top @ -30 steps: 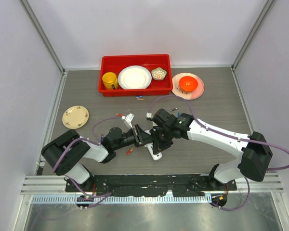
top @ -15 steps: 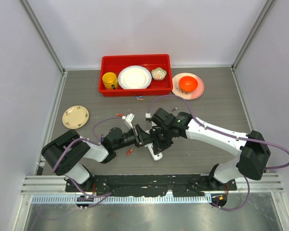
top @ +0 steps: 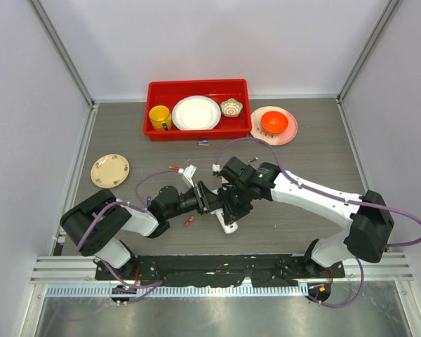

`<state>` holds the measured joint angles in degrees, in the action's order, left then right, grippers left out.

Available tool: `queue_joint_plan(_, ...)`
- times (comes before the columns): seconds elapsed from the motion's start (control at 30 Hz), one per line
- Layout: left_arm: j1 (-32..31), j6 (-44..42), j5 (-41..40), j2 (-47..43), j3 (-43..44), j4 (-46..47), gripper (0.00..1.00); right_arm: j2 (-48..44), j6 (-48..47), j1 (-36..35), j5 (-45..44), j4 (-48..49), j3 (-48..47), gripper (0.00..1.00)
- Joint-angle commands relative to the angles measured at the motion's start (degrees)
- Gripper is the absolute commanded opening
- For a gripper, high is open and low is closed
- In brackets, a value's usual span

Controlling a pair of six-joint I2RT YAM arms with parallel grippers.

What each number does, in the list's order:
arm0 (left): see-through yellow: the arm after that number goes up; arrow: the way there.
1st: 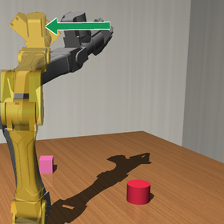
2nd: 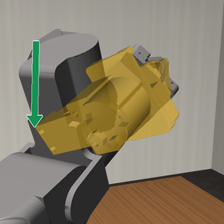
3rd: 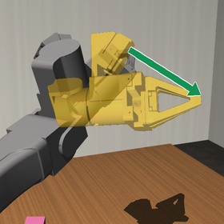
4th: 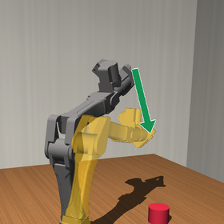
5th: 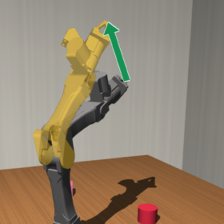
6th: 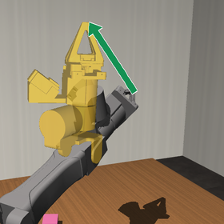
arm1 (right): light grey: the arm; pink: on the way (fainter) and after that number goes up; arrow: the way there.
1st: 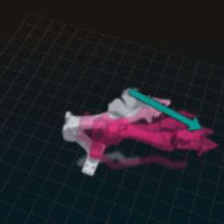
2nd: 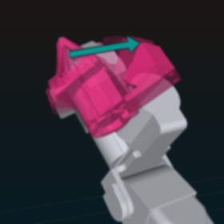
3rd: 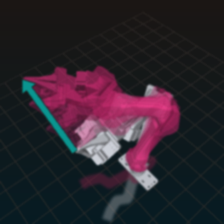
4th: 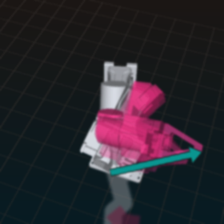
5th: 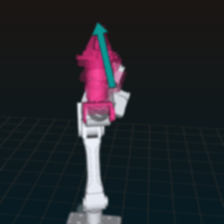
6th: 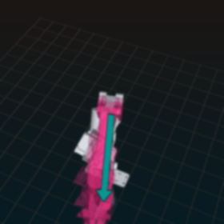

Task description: Load the batteries into the remote control

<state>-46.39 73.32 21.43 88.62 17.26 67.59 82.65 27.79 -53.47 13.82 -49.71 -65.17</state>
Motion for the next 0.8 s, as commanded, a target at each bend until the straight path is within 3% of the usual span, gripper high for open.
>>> queue_joint_plan(0.0,-1.60,3.32,4.85,-2.05,2.52,21.00,0.00,0.49,-0.02,0.65,-5.91,2.96,-2.07,0.23)
queue_joint_plan(0.77,-1.60,2.71,4.67,-0.99,2.26,21.00,0.00,-0.21,0.33,0.65,-5.65,1.99,-3.30,0.32)
